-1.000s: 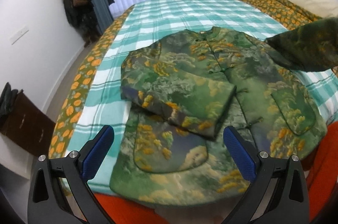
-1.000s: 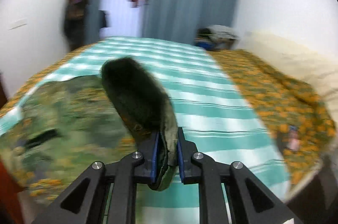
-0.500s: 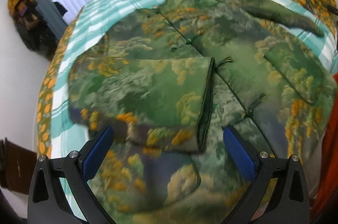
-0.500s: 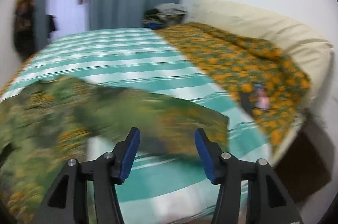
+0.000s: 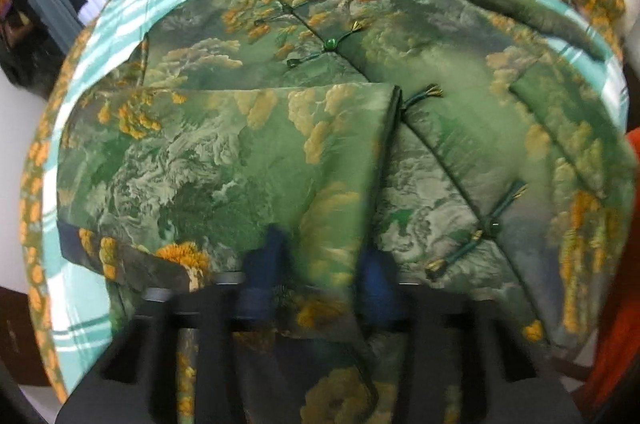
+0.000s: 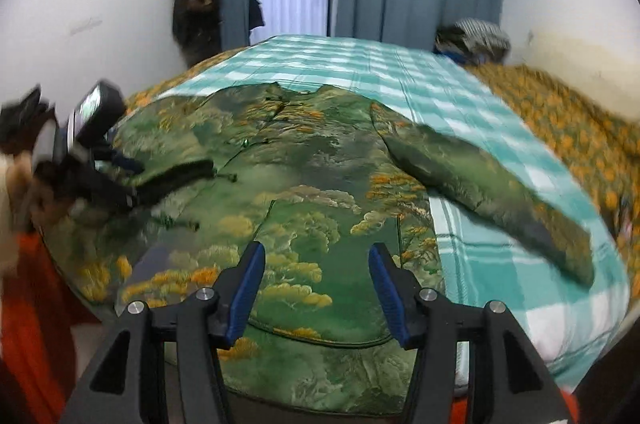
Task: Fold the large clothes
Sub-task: 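Grasp the other folded sleeve with the left gripper and lift it, then lay the held sleeve out flat beside the body with the left gripper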
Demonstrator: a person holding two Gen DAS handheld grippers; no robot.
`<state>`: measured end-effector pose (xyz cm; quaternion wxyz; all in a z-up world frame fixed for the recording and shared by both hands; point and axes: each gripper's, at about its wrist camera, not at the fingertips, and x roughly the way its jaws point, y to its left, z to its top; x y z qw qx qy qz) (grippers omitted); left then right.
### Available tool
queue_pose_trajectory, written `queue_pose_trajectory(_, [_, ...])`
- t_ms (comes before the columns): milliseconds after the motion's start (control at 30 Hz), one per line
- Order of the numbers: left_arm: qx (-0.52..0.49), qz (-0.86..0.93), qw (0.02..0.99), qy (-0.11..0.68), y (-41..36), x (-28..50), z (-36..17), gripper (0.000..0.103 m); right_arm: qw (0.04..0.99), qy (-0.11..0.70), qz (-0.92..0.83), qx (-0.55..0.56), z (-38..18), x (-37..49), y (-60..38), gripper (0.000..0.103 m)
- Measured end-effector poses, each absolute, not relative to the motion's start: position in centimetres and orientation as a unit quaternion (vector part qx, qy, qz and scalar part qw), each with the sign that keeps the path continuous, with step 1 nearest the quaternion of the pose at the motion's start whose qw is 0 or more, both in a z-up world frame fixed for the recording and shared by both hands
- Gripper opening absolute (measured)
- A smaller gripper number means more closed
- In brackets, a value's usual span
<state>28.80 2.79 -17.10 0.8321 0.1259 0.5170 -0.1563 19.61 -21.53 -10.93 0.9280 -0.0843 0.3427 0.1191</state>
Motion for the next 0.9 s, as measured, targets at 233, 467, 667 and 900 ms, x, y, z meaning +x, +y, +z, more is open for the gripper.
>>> queue_pose_trajectory(233, [0.054, -0.129, 0.864, 0.483, 6.4, 28.3, -13.2, 0.011, 0.928, 0.346, 0.121, -0.068, -10.9, 19.4, -21.4, 0.055])
queue_pose_trajectory(467, [-0.008, -0.024, 0.914, 0.406, 16.0, 26.7, -5.4, 0.011, 0.928, 0.345, 0.121, -0.068, -11.0, 19.0, -21.2, 0.055])
queue_pose_trajectory(667, [-0.049, 0.121, 0.917, 0.377, 28.0, 25.0, -1.7, 0.011, 0.932, 0.341, 0.113, -0.043, -10.6, 19.3, -22.2, 0.055])
queue_pose_trajectory(900, [-0.108, 0.306, 0.864, 0.385, 41.0, 22.2, -3.3, 0.017, 0.929, 0.361, 0.08, -0.006, -10.9, 20.4, -24.3, 0.055])
